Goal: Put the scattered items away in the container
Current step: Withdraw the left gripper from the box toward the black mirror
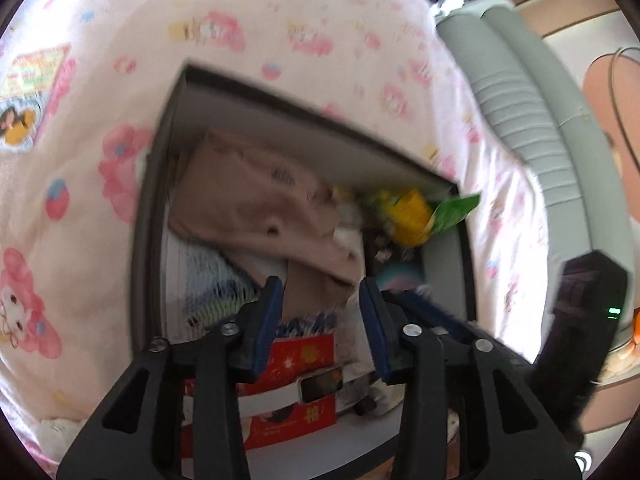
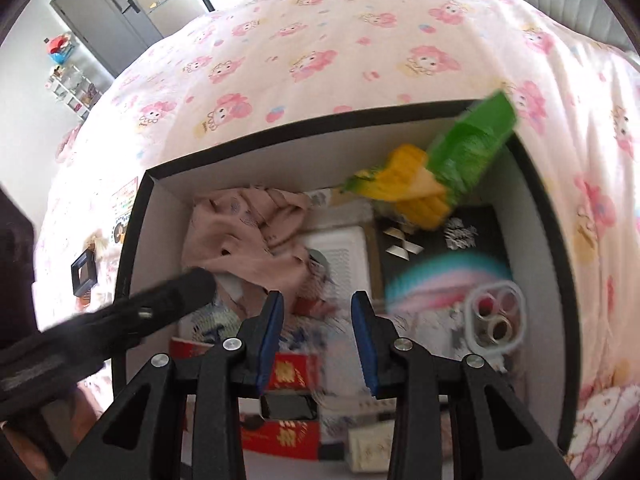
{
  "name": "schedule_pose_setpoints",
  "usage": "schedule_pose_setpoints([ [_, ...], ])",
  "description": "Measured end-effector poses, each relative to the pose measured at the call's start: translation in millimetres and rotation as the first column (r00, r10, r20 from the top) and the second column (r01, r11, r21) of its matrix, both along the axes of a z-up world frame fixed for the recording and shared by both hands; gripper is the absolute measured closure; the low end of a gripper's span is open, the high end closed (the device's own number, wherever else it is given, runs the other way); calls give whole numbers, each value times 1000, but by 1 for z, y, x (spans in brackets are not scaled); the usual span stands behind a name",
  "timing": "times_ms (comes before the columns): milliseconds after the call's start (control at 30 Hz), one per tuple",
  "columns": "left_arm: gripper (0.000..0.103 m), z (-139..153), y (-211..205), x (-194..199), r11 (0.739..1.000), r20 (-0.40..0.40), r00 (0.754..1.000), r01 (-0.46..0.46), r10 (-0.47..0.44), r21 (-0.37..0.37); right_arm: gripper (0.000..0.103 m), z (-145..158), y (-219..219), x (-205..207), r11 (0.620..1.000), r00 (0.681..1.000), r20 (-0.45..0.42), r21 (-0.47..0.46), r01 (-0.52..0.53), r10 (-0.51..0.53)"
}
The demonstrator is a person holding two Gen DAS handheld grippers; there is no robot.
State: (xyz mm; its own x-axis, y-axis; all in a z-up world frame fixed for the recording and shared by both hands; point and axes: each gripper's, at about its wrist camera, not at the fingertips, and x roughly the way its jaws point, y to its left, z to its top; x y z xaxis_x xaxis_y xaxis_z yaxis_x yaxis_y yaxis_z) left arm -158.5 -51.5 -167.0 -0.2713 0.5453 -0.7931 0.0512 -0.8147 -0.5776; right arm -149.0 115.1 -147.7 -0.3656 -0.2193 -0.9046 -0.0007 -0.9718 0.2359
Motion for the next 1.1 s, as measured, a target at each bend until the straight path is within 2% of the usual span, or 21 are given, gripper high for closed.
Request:
schedule_pose_setpoints([
  [67, 64, -9, 9, -1, 999, 39, 999, 29, -28, -13, 72, 8, 12, 9, 1000, 1000, -11, 20, 16, -15],
  [200, 64, -21, 25, -9, 993, 79, 995, 63, -55, -104, 72, 14, 26, 14, 999, 999, -28, 27, 46, -45],
  [233, 65, -24, 28, -15, 992, 92, 994, 61, -51, -111, 72, 15, 29, 16, 998, 998, -28, 21, 51, -50],
  [333, 64, -26, 22, -29, 997, 82, 997, 11, -6, -71, 72, 7, 27, 11, 999, 999, -14, 7, 51, -51],
  [400, 64, -22, 13, -28, 998, 62, 998, -28, 31, -54, 72, 2, 24, 10, 999, 999, -4, 3, 41, -41],
  [467, 64, -13, 9, -22, 999, 23, 999, -28, 28, -24, 72, 1, 22, 14, 999, 999, 3, 3, 36, -36],
  [600, 64, 11, 11, 4, 1000, -74, 997, -2, -1, -31, 72, -2, 20, 14, 999, 999, 10, 1, 36, -36],
  [867, 63, 59, 23, 39, 989, -257, 963, 41, -77, -139, 68, 15, 14, 20, 998, 998, -51, 49, 36, -33],
  [1000, 62, 67, 16, 61, 991, -308, 949, 32, -70, -128, 68, 27, 9, 33, 998, 997, -80, 68, 9, -4],
  [1100, 62, 68, 10, 73, 994, -315, 948, 5, -39, -107, 68, 36, 6, 45, 995, 994, -111, 105, 1, 11],
])
